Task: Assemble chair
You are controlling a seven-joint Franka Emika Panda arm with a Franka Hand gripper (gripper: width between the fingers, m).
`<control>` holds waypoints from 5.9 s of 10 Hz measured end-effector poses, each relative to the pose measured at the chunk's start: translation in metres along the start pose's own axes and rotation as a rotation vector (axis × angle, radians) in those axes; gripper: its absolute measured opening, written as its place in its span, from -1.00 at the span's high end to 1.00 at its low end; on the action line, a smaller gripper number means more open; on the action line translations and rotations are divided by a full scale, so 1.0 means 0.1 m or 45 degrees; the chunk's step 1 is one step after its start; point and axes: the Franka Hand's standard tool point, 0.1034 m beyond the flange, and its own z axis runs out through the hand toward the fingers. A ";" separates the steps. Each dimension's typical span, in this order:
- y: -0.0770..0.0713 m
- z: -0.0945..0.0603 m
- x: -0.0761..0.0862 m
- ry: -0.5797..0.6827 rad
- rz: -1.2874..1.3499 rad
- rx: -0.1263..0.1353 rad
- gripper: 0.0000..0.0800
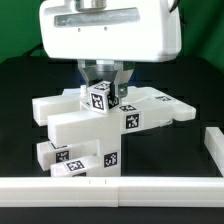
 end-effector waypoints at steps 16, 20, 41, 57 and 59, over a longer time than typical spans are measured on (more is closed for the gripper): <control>-0.09 0.00 -0.08 -0.038 0.447 0.031 -0.57; -0.08 0.01 -0.09 -0.035 0.147 0.034 -0.62; -0.03 0.03 -0.06 -0.010 -0.510 -0.002 0.28; -0.10 0.04 -0.14 -0.061 0.765 0.034 0.26; -0.10 0.04 -0.14 -0.060 0.707 0.035 -0.34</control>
Offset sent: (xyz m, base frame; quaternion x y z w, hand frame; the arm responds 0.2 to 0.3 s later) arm -0.0006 0.0005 -0.0008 0.0003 -0.0028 0.2005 0.9797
